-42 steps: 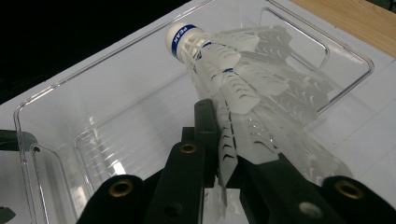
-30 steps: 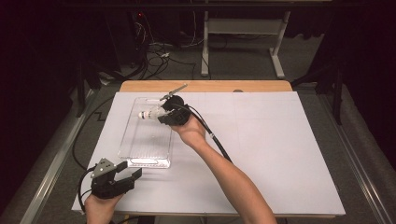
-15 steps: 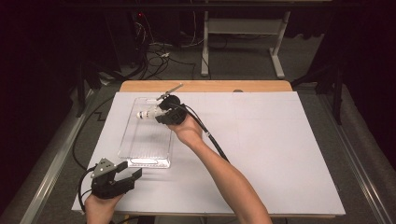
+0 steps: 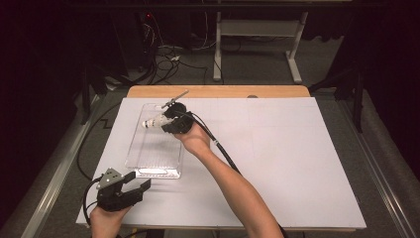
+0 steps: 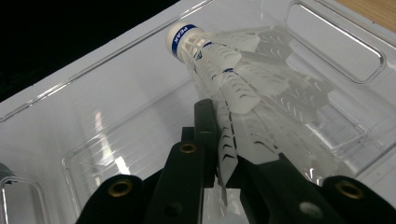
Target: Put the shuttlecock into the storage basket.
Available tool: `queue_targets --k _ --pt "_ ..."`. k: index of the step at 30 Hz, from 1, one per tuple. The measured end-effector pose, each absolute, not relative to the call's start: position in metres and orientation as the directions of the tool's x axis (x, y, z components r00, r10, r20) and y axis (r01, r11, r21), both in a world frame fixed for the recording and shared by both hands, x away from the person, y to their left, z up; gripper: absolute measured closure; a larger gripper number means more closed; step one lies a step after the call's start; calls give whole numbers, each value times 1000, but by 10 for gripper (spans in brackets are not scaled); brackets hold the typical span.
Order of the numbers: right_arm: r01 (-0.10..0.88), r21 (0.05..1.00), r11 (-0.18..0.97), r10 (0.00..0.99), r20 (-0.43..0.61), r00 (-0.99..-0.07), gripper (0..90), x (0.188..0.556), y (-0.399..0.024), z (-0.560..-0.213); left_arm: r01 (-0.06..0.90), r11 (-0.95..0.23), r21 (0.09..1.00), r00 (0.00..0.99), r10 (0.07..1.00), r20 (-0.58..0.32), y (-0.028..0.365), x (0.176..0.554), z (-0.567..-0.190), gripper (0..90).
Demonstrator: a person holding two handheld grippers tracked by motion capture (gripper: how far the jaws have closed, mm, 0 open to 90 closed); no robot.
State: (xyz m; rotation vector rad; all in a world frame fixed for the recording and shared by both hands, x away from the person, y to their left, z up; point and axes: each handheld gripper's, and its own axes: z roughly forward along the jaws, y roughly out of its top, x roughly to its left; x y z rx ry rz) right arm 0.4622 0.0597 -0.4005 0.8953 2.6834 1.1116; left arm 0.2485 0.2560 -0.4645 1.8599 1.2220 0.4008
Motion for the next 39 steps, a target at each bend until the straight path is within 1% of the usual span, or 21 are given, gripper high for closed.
queue_targets --k 19,39 --pt "501 639 584 570 116 -813 880 470 66 -416 593 -158 790 473 862 -182 256 248 -465 347" --pt "498 632 594 573 102 -813 873 471 72 -416 593 -158 789 473 862 -184 256 248 -465 348"
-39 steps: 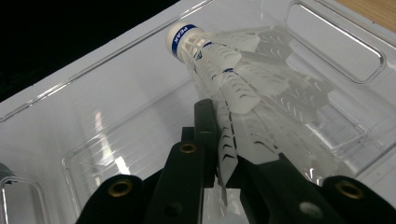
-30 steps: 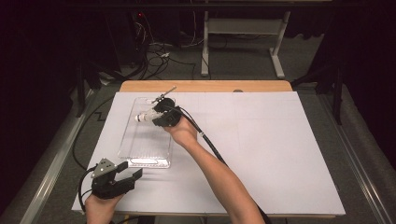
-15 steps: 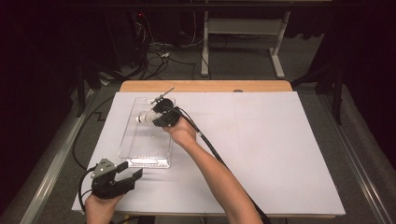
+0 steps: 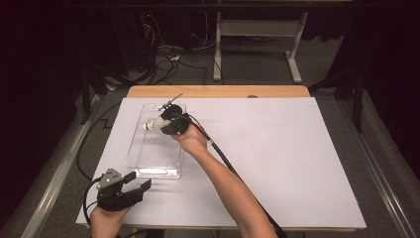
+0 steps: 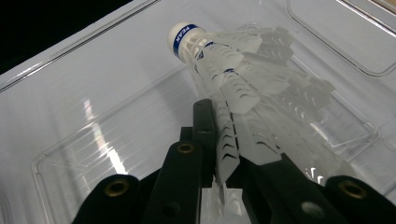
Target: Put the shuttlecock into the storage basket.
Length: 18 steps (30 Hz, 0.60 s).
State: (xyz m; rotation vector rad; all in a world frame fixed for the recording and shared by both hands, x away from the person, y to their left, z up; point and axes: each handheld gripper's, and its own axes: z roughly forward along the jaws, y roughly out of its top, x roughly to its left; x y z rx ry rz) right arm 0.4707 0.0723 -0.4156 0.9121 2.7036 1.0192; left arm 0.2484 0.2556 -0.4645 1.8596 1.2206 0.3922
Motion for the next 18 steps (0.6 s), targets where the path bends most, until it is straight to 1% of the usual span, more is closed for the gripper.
queue_targets --k 4,8,10,12,14,18 --pt "492 634 597 569 98 -816 871 471 73 -416 594 -158 789 474 861 -184 256 248 -465 348" --pt "490 627 606 566 94 -819 849 472 74 -416 593 -158 789 475 861 -185 256 248 -465 348" --pt "490 622 610 564 93 -820 808 472 75 -416 594 -158 789 475 861 -185 256 248 -465 348" --pt "485 621 616 560 88 -824 739 472 76 -416 594 -158 789 474 861 -185 256 248 -465 348" --pt "471 622 626 561 60 -825 695 471 78 -416 594 -157 789 474 861 -185 256 248 -465 348" --pt "468 617 633 561 52 -826 673 470 78 -417 594 -157 789 474 861 -186 256 248 -465 348"
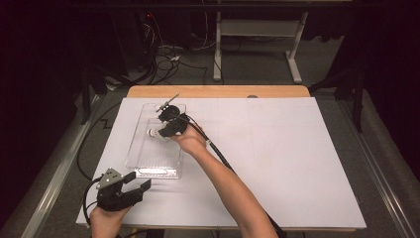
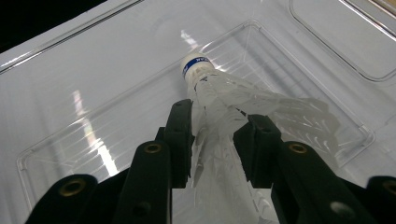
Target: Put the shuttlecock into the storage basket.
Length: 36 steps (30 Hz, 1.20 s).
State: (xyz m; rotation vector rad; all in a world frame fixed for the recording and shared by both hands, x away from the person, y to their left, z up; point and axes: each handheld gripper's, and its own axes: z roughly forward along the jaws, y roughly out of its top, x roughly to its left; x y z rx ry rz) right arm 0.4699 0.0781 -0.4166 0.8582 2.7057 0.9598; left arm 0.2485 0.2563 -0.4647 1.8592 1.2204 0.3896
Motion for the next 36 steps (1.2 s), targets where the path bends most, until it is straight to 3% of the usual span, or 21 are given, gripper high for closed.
queue_targets --k 26,36 --pt "521 600 608 565 134 -814 609 475 58 -422 595 -168 786 481 858 -180 255 249 -465 349" --pt "518 597 612 565 128 -815 645 469 49 -413 597 -168 785 482 857 -183 254 249 -465 349"
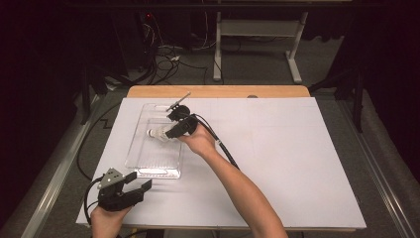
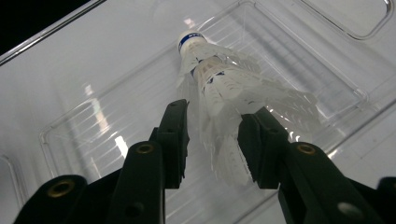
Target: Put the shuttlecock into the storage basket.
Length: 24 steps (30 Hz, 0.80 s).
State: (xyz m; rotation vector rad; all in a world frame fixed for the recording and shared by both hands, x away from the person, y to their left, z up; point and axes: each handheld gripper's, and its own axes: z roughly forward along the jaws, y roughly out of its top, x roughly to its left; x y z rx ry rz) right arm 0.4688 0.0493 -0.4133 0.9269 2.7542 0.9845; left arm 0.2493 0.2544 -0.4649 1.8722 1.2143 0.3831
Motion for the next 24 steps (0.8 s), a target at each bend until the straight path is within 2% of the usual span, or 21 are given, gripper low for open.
queue_targets --k 8,18,24 --pt "512 593 621 553 132 -823 724 465 40 -409 593 -168 787 478 860 -177 254 249 -465 349" --pt "508 578 639 540 133 -831 867 462 41 -407 595 -167 786 479 859 -180 254 249 -465 349" --pt "517 568 640 550 131 -825 884 464 42 -412 596 -169 785 481 858 -180 255 249 -465 349"
